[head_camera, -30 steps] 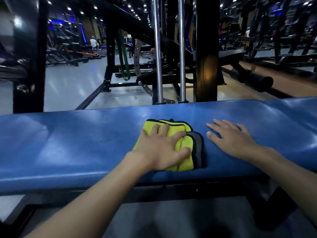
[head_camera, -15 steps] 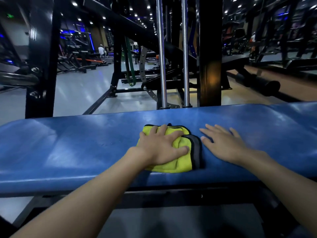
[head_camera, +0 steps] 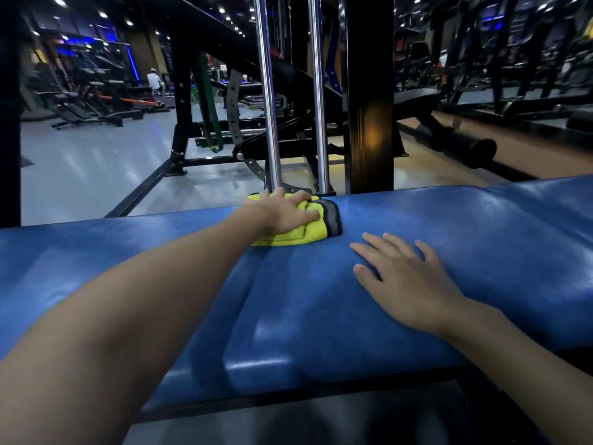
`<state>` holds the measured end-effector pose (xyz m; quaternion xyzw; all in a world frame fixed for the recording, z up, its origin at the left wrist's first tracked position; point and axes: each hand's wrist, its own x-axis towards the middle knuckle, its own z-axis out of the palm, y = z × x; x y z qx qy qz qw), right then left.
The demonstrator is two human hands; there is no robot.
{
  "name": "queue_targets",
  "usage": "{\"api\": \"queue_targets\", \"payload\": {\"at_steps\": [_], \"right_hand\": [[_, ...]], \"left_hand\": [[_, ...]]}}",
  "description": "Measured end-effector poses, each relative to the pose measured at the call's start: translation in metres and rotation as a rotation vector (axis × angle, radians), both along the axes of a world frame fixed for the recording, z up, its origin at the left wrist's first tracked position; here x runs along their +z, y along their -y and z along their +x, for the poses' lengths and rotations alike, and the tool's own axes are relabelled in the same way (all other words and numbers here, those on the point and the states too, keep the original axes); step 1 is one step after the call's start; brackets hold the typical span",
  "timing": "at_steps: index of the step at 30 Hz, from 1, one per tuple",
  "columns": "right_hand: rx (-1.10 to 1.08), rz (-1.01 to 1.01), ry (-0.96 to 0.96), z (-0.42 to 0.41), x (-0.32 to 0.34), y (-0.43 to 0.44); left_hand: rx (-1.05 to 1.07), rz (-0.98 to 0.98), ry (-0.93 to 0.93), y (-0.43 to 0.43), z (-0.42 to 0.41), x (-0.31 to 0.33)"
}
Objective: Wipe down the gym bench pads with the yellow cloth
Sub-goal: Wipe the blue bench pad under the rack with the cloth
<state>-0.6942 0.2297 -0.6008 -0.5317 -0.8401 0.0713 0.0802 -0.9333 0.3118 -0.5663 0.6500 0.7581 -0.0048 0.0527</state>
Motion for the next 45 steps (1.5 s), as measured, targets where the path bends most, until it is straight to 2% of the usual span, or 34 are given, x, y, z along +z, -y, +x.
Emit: {"api": "queue_targets", "payload": {"at_steps": [8, 24, 27, 30, 32, 36, 40, 45], "right_hand": [[0.007, -0.014, -0.032, 0.001, 0.000, 0.001], [-0.005, -0.021, -0.157, 0.007, 0.006, 0.002], [-0.008, -0.025, -0.105, 0.005, 0.010, 0.004], [-0.007, 0.018, -0.009, 0.001, 0.016, 0.003], [0.010, 0.048, -0.024, -0.002, 0.020, 0.001], [0.049, -0.025, -0.077, -0.004, 0.018, -0.005], [0.063, -0.070, 0.060, -0.003, 0.008, -0.010], [0.060, -0.040, 0.046, -0.004, 0.002, -0.012]], "left_hand": [[-0.007, 0.043, -0.020, 0.011, 0.004, -0.005], [-0.171, 0.076, -0.130, 0.206, 0.038, -0.012], [-0.147, 0.109, -0.105, 0.220, 0.043, -0.009], [-0.088, 0.134, -0.070, 0.221, 0.045, -0.012], [-0.069, 0.110, -0.079, 0.214, 0.043, -0.015], [-0.055, 0.050, -0.060, 0.189, 0.037, -0.009], [-0.049, 0.020, -0.032, 0.152, 0.026, -0.005], [-0.012, 0.006, -0.017, 0.090, 0.009, -0.004]]}}
